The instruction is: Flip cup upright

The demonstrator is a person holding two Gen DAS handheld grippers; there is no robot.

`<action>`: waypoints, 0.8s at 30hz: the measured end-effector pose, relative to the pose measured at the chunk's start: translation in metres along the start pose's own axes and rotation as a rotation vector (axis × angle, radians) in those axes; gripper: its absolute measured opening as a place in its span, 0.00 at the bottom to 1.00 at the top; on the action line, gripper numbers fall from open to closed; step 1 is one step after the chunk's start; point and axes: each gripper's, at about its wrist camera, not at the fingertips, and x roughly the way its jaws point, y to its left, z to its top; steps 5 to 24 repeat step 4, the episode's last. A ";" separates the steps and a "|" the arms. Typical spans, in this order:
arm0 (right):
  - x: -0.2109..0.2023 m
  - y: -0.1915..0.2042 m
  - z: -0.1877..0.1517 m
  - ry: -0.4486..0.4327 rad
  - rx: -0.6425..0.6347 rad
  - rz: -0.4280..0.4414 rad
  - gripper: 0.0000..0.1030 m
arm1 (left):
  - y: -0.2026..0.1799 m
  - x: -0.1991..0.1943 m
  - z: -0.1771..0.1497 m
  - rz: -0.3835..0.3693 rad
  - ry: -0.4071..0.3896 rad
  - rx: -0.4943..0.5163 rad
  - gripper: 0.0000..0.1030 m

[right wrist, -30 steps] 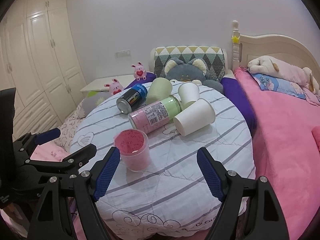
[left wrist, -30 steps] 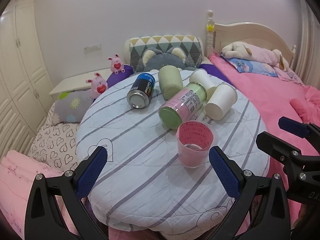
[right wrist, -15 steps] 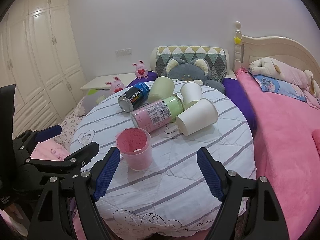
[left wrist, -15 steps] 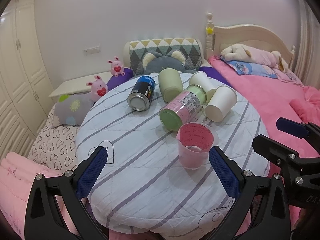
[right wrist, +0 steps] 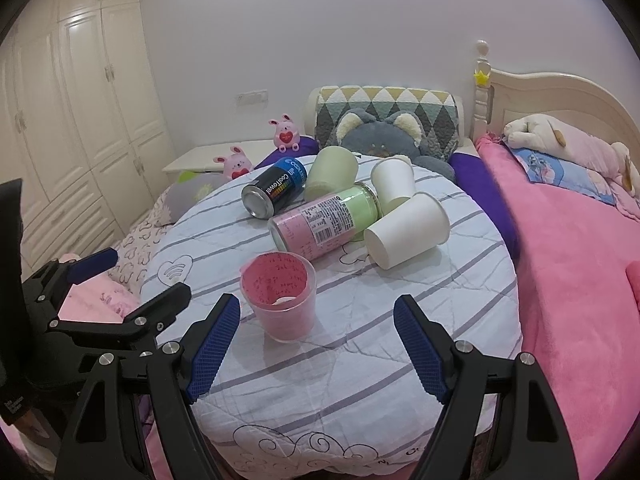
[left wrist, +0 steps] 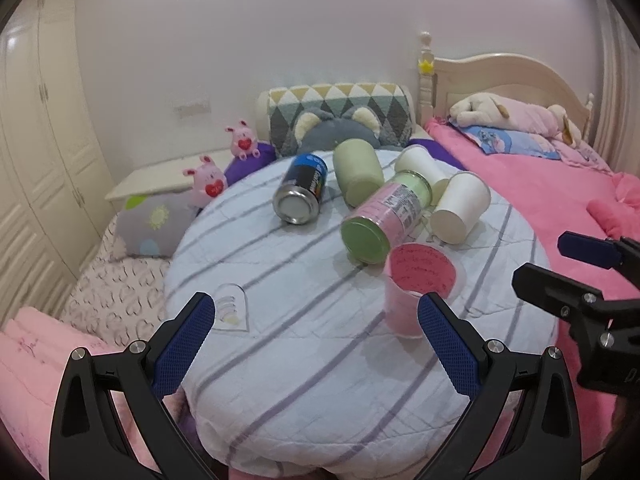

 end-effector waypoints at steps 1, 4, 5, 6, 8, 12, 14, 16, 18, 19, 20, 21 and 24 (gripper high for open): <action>0.001 0.001 0.000 0.002 0.001 -0.002 0.78 | 0.001 -0.001 -0.001 0.013 -0.017 0.005 1.00; 0.003 0.002 0.001 0.009 -0.002 -0.004 0.78 | 0.005 0.003 0.001 0.007 0.002 0.006 1.00; 0.003 0.002 0.001 0.009 -0.002 -0.004 0.78 | 0.005 0.003 0.001 0.007 0.002 0.006 1.00; 0.003 0.002 0.001 0.009 -0.002 -0.004 0.78 | 0.005 0.003 0.001 0.007 0.002 0.006 1.00; 0.003 0.002 0.001 0.009 -0.002 -0.004 0.78 | 0.005 0.003 0.001 0.007 0.002 0.006 1.00; 0.003 0.002 0.001 0.009 -0.002 -0.004 0.78 | 0.005 0.003 0.001 0.007 0.002 0.006 1.00; 0.003 0.002 0.001 0.009 -0.002 -0.004 0.78 | 0.005 0.003 0.001 0.007 0.002 0.006 1.00; 0.003 0.002 0.001 0.009 -0.002 -0.004 0.78 | 0.005 0.003 0.001 0.007 0.002 0.006 1.00; 0.003 0.002 0.001 0.009 -0.002 -0.004 0.78 | 0.005 0.003 0.001 0.007 0.002 0.006 1.00; 0.003 0.002 0.001 0.009 -0.002 -0.004 0.78 | 0.005 0.003 0.001 0.007 0.002 0.006 1.00; 0.003 0.002 0.001 0.009 -0.002 -0.004 0.78 | 0.005 0.003 0.001 0.007 0.002 0.006 1.00; 0.003 0.002 0.001 0.009 -0.002 -0.004 0.78 | 0.005 0.003 0.001 0.007 0.002 0.006 1.00; 0.003 0.002 0.001 0.009 -0.002 -0.004 0.78 | 0.005 0.003 0.001 0.007 0.002 0.006 1.00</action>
